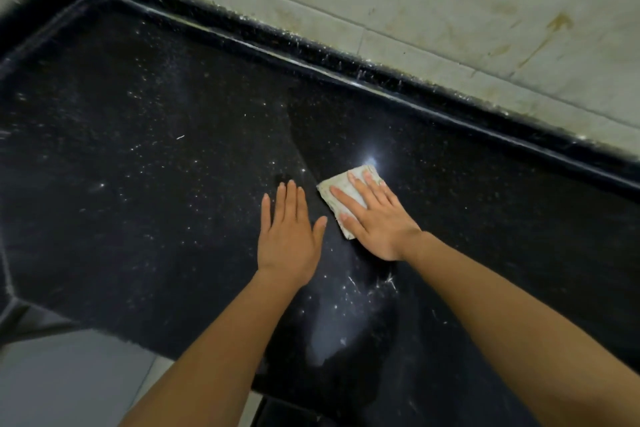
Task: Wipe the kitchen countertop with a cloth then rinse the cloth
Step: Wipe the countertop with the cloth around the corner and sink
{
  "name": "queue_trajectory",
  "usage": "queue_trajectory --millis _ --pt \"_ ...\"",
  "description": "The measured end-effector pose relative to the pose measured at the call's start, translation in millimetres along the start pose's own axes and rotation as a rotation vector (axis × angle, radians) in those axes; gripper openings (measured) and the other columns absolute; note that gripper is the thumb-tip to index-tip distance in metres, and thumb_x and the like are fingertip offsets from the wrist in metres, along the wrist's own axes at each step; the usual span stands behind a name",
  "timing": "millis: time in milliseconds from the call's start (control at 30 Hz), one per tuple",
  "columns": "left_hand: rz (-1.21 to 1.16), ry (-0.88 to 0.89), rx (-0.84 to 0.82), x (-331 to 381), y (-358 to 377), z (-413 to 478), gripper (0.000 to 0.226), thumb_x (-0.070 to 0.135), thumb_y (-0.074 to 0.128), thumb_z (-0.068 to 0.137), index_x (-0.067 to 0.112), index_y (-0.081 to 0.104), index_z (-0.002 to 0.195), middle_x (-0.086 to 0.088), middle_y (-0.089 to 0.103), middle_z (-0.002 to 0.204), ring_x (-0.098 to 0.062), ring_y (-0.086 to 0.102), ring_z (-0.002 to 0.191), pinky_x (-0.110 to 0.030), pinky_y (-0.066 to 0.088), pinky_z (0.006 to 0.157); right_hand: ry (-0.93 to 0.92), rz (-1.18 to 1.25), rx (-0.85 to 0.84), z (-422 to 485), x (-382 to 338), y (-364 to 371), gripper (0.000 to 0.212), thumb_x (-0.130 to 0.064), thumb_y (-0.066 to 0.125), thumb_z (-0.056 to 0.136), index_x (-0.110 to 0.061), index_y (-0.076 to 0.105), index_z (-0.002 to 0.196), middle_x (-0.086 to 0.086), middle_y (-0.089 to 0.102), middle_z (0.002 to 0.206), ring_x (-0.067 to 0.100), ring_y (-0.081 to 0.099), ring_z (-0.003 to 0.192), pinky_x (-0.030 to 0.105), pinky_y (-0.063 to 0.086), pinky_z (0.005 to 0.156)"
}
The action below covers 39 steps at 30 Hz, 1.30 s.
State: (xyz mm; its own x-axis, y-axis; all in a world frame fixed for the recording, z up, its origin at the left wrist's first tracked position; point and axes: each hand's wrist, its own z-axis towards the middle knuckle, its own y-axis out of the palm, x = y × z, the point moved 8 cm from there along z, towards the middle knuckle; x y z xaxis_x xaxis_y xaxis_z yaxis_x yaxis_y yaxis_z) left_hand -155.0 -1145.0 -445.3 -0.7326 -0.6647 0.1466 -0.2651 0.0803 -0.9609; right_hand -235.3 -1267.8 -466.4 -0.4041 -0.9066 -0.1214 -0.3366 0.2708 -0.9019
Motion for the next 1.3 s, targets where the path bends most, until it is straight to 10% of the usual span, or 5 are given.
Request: queue_trajectory --millis 267,867,1033,1300 --pt "-0.103 -0.099 0.071 -2.2 23.1 -98.3 0.083 0.053 -0.016 0.082 0.006 -0.002 0.150 -0.009 -0.004 0.159 -0.020 -0.010 0.146 -0.038 -0.016 0.113 0.057 0.012 -0.019 -96.0 30.0 37.1 0.051 -0.053 0.006 0.100 -0.047 -0.017 0.145 -0.004 -0.023 0.159 0.015 -0.030 0.142 0.033 -0.020 0.112" --pt "-0.075 -0.184 -0.073 9.2 66.9 -192.6 0.073 0.049 0.012 0.098 0.001 -0.015 0.147 -0.016 -0.020 0.156 -0.026 -0.019 0.144 -0.040 -0.012 0.117 0.049 0.010 -0.025 -291.0 5.5 128.5 0.052 -0.058 -0.015 0.090 -0.049 -0.028 0.139 -0.001 -0.024 0.158 0.020 -0.032 0.142 0.038 -0.016 0.116" --pt "-0.126 -0.174 -0.081 11.1 68.7 -192.3 0.073 0.049 0.013 0.098 0.003 -0.016 0.147 -0.015 -0.023 0.155 -0.026 -0.022 0.143 -0.038 -0.010 0.118 0.023 -0.082 0.003 -297.4 5.1 133.6 0.053 -0.053 0.001 0.101 -0.040 -0.006 0.152 0.008 0.009 0.161 0.032 -0.001 0.147 0.042 0.002 0.113" --pt "-0.091 -0.180 -0.076 9.8 70.6 -190.5 0.074 0.050 0.009 0.097 0.002 -0.020 0.145 -0.016 -0.024 0.154 -0.027 -0.022 0.143 -0.038 -0.010 0.116 0.026 0.051 -0.001 -197.9 -1.7 87.1 0.057 -0.059 -0.001 0.093 -0.047 -0.017 0.146 -0.002 -0.020 0.160 0.013 -0.032 0.139 0.035 -0.019 0.114"
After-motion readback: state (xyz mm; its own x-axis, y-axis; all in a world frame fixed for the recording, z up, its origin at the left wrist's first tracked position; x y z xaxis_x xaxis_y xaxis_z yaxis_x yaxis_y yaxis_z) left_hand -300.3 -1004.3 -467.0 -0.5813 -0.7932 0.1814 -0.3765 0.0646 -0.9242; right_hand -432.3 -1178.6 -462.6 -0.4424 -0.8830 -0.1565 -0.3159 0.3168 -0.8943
